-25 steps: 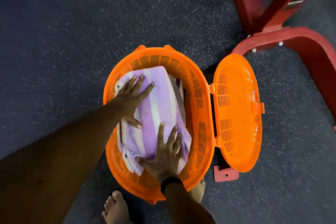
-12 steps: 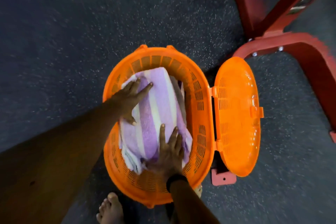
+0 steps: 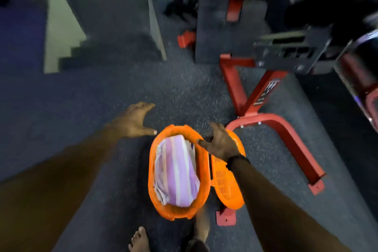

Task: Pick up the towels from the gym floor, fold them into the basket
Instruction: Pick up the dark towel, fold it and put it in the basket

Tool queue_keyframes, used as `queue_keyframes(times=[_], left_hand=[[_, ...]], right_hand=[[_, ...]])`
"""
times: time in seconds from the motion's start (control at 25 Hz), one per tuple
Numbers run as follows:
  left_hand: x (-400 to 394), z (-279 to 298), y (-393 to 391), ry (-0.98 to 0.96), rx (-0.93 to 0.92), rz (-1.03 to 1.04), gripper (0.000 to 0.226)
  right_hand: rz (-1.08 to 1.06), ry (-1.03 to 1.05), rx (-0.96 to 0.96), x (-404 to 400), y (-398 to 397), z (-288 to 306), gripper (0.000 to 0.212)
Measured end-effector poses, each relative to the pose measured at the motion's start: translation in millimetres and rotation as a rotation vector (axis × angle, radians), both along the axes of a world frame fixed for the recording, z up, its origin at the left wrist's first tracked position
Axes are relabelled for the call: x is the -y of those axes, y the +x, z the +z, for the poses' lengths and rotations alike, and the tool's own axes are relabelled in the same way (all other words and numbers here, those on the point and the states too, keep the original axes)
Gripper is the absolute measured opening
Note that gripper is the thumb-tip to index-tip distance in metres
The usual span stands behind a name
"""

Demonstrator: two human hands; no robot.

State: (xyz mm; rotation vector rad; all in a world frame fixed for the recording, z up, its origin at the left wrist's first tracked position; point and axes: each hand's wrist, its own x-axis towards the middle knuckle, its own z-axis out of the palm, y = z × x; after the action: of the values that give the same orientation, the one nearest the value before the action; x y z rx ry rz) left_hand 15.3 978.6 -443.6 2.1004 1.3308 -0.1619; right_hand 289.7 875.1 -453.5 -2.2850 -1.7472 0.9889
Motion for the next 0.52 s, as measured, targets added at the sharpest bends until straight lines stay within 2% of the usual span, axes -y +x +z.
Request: queue_keyframes(times=[0.04, 0.32, 0.52], left_hand=[[4, 47, -9, -0.038, -0.008, 0.031, 0.102], [28, 312, -94, 0.261, 0.102, 0.344, 0.087], [87, 474, -150, 0.481, 0.174, 0.540, 0.078]], right_hand=[[0.007, 0.034, 0.016, -10, 0, 44, 0.080], [0.266, 0.149, 0.096, -62, -26, 344, 0.076], [0.371, 0.391, 0.009, -71, -60, 509, 0.074]])
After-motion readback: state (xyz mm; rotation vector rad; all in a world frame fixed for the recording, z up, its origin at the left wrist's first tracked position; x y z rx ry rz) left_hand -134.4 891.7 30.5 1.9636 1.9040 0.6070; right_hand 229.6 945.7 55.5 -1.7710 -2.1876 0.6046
